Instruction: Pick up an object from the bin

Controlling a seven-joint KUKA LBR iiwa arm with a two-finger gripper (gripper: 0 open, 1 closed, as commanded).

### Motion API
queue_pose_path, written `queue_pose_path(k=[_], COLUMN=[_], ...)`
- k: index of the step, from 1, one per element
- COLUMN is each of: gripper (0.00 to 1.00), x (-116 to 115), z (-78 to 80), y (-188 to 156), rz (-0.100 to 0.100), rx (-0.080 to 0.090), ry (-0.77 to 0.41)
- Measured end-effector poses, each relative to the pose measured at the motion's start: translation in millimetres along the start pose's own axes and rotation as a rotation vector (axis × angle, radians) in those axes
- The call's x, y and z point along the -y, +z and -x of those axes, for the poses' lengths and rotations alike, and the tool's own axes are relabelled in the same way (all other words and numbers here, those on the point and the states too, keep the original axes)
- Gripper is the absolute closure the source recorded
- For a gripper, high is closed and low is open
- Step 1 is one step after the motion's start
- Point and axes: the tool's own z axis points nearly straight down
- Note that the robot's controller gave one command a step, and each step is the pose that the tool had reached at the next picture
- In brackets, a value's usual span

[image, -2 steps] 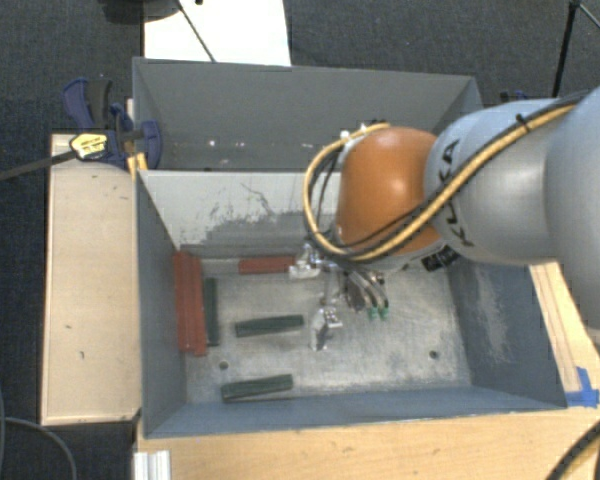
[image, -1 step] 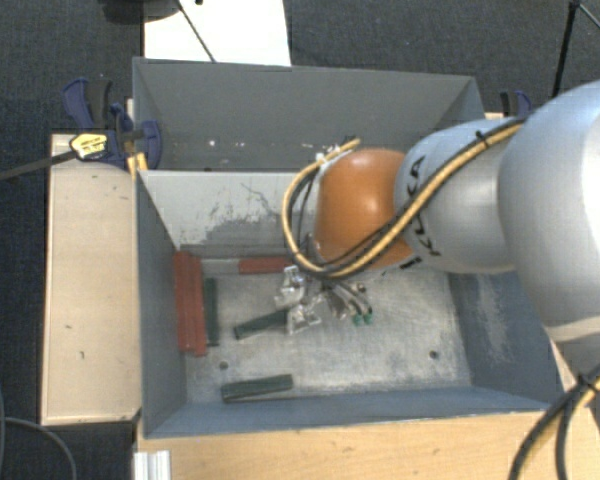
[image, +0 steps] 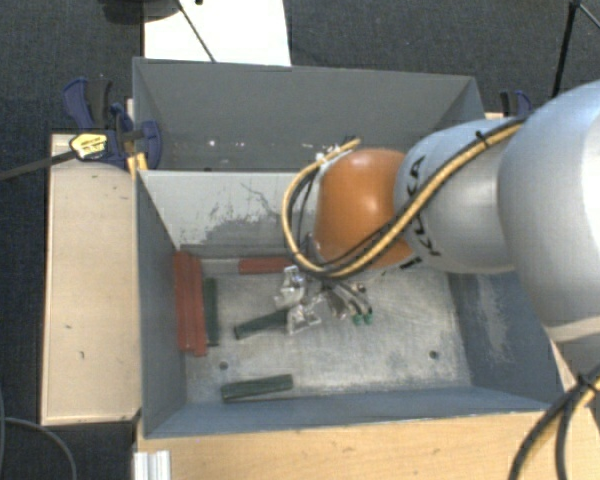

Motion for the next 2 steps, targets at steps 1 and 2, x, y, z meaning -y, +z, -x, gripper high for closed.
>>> queue_pose_path(k=[1,2], gripper=[1.0,1.0], x=[31.1,30.7], z=[0.8,0.1], y=[-156.0,-154.6], rz=[-0.002,-0.001], rx=[-0.009,-0.012], ry=[-0.118,-0.117])
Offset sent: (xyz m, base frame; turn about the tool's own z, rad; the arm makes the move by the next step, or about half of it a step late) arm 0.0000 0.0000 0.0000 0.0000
